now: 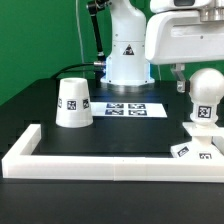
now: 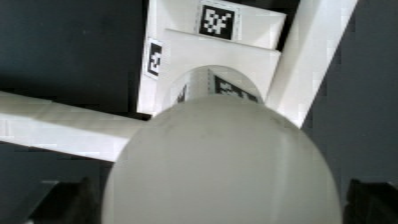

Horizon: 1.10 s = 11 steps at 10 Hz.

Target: Assemble lamp

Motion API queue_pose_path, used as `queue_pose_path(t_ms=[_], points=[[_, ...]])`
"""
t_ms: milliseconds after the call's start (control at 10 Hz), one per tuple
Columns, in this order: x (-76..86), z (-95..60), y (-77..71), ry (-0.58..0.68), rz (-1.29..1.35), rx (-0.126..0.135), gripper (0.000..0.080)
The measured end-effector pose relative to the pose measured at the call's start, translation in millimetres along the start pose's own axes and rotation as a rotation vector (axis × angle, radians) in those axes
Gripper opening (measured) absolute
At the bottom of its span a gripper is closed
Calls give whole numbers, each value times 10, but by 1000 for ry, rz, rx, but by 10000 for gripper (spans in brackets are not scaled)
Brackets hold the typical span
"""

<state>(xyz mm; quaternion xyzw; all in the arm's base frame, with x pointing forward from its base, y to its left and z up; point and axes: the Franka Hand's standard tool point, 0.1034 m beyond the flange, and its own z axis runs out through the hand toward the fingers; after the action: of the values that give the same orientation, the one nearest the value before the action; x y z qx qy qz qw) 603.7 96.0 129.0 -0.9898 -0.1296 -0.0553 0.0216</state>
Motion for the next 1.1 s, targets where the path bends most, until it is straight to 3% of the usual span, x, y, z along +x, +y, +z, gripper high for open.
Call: queue_pose_path(t_ms=[300,400,800,1100], points=[[3,24,10,-2,0,0,699],[5,23,10,-1,0,0,574],[5,24,9,-1,9,0,577],[9,26,0,15,226,8,579]])
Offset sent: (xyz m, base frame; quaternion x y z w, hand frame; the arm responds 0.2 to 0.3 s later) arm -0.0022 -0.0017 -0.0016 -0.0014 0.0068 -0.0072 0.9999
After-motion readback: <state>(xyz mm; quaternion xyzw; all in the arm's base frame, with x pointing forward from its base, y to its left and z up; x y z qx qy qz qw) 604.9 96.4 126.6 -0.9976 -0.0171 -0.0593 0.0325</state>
